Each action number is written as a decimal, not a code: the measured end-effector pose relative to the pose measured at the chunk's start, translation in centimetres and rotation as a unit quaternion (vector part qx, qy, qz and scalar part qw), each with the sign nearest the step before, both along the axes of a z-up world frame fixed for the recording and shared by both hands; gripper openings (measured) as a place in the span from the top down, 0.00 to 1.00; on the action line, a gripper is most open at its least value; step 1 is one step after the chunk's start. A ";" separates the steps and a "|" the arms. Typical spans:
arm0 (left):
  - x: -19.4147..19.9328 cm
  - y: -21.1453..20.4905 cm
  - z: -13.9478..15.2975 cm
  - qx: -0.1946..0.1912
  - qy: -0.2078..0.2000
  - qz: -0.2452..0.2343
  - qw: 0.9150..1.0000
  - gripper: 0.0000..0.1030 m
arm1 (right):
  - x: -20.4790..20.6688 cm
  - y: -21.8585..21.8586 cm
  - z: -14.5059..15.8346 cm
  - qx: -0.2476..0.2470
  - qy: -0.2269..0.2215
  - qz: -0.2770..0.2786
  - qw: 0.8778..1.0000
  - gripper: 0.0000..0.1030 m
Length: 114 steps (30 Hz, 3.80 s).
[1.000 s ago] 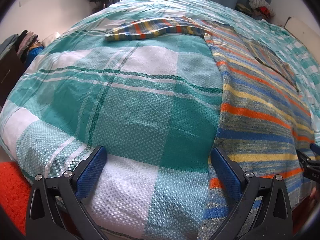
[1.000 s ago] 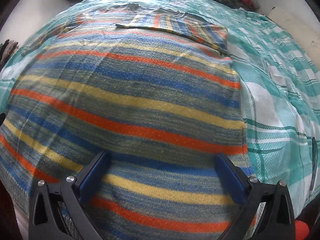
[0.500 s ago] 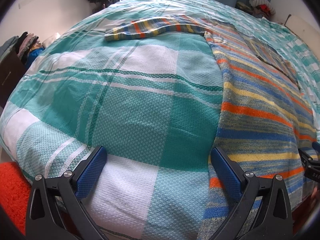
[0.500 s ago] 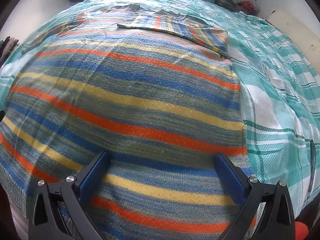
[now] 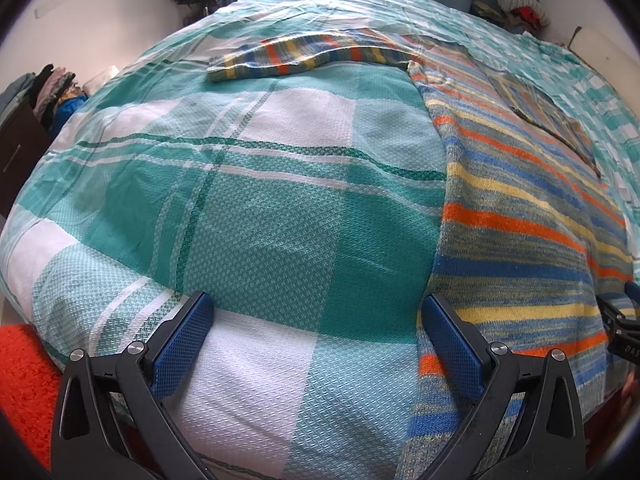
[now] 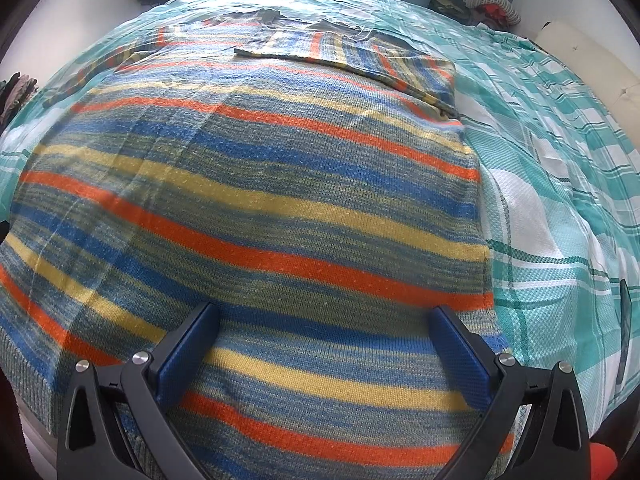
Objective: Fold small clothes
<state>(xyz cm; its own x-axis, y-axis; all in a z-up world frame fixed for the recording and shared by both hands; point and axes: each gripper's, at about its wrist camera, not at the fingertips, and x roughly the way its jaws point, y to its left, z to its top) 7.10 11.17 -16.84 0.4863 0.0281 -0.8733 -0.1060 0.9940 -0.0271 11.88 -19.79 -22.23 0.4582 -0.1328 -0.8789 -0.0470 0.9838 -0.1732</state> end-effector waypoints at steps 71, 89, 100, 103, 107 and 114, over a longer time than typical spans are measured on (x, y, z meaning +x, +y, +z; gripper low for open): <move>26.8 -9.4 5.6 -0.059 0.019 -0.058 0.996 0.43 | -3.9 -4.7 4.3 0.142 -0.129 -0.010 0.981 0.00; 27.7 -7.8 3.9 -0.055 0.022 -0.019 0.998 0.73 | -3.6 -4.8 3.6 0.132 -0.116 -0.007 0.984 0.00; 25.4 -13.7 1.3 0.021 0.040 -0.174 0.984 0.70 | -3.2 -4.7 3.1 0.134 -0.108 -0.008 0.985 0.00; 23.9 -11.9 3.3 0.011 0.034 -0.150 0.988 0.53 | -3.2 -4.9 2.9 0.135 -0.101 -0.012 0.986 0.00; 21.1 -11.8 6.8 -0.003 -0.025 -0.145 0.989 0.21 | -3.3 -5.0 3.7 0.128 -0.117 -0.010 0.985 0.00; 7.5 -13.5 7.8 -0.011 -0.056 -0.192 0.980 0.10 | -3.6 -5.3 4.4 0.118 -0.128 -0.011 0.985 0.00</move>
